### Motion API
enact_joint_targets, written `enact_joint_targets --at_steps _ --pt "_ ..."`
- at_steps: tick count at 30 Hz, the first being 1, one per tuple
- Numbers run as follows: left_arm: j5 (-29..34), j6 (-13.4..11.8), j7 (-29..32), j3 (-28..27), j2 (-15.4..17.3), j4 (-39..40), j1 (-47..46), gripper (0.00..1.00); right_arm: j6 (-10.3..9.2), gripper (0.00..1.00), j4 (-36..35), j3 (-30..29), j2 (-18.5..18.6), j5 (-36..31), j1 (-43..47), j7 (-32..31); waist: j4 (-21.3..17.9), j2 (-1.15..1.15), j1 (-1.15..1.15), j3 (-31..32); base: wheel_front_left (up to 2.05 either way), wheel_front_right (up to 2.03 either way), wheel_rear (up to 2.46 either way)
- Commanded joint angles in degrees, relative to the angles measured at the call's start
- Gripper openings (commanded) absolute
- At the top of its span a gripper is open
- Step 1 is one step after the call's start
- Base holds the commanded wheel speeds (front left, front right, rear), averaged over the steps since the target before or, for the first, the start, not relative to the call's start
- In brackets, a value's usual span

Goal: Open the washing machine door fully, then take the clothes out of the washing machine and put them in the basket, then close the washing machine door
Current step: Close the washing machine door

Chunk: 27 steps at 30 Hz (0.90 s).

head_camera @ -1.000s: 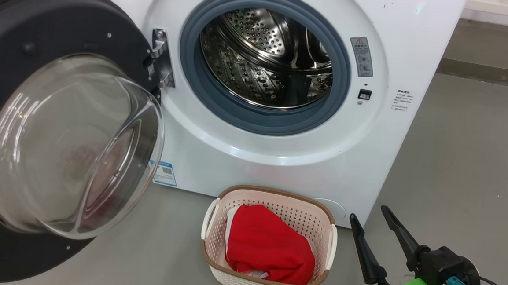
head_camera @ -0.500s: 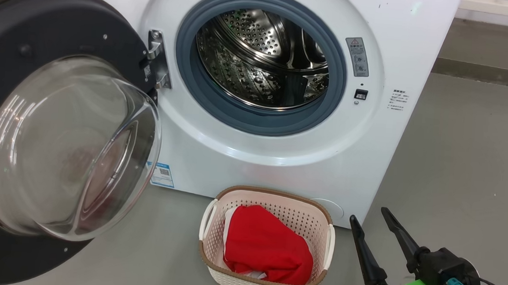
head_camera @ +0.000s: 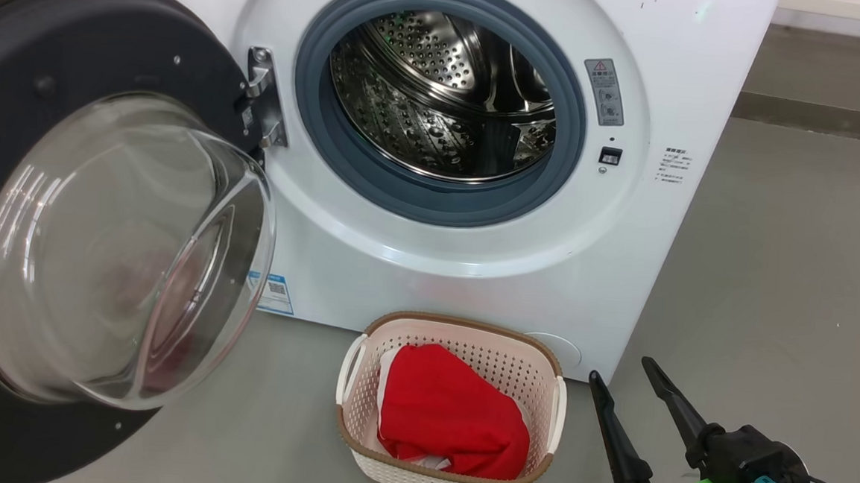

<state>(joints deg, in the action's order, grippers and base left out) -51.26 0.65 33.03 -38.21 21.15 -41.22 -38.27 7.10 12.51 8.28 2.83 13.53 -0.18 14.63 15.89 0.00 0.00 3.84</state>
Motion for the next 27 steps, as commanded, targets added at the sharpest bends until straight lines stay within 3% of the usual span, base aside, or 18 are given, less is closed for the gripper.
enact_joint_targets --at_steps 1,6,19,27 --pt "-0.4 0.8 1.5 -0.1 1.3 1.5 1.3 0.00 0.39 1.00 -1.7 1.4 0.0 -0.5 -1.5 0.4 -0.1 0.00 0.00 0.0 0.00 0.00 0.00" --pt "-2.6 2.4 5.4 0.1 -1.7 7.2 5.3 0.00 0.39 1.00 -1.8 1.0 0.0 -0.4 -1.3 0.4 0.0 0.00 0.00 -0.3 0.00 0.00 0.00" --pt "-9.1 0.6 12.4 -0.6 -14.1 29.3 17.0 0.00 0.39 1.00 -1.6 0.9 0.0 0.0 -0.8 0.4 0.6 0.00 0.00 0.0 0.00 0.00 0.00" --pt "-11.6 -0.4 14.0 2.2 -17.5 36.6 21.4 0.00 0.39 1.00 -1.3 1.3 0.0 -0.1 -1.0 0.4 0.4 0.00 0.00 -0.2 0.00 0.00 0.00"
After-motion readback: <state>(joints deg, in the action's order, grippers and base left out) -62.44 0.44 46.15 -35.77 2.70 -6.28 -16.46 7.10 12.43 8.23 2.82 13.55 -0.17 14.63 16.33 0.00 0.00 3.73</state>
